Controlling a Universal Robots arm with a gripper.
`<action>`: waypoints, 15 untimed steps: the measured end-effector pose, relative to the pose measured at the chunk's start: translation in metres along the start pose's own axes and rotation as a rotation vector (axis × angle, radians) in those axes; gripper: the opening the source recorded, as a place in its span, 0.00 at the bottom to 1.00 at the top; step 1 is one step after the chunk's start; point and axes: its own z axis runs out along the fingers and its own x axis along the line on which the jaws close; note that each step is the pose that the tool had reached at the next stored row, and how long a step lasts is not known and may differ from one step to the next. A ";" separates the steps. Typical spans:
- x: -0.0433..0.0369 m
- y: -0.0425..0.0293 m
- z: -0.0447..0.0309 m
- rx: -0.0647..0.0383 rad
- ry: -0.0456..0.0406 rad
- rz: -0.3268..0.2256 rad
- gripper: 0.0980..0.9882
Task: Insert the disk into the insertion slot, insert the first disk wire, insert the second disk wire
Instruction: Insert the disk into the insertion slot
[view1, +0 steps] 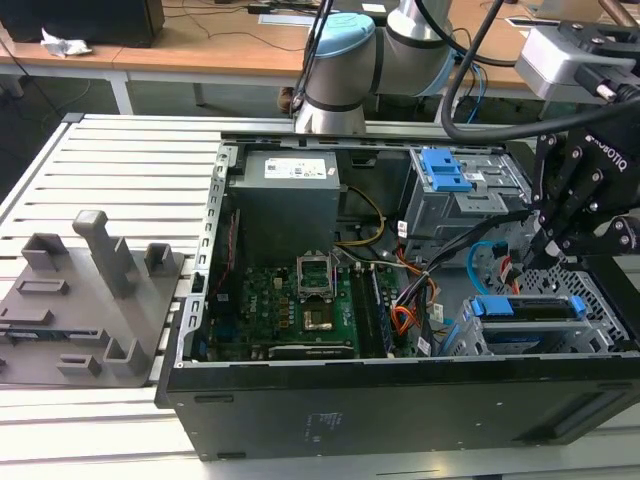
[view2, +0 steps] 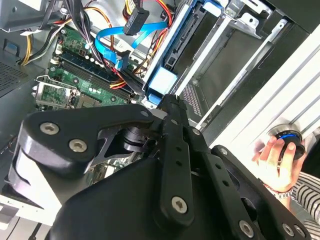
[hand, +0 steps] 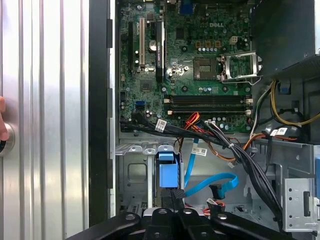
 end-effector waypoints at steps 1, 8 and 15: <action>0.0000 0.0000 0.0001 0.000 0.0000 0.000 0.01; 0.0000 0.0000 0.0006 0.000 0.0000 0.000 0.01; -0.0004 -0.0083 0.0012 0.000 0.0000 0.000 0.01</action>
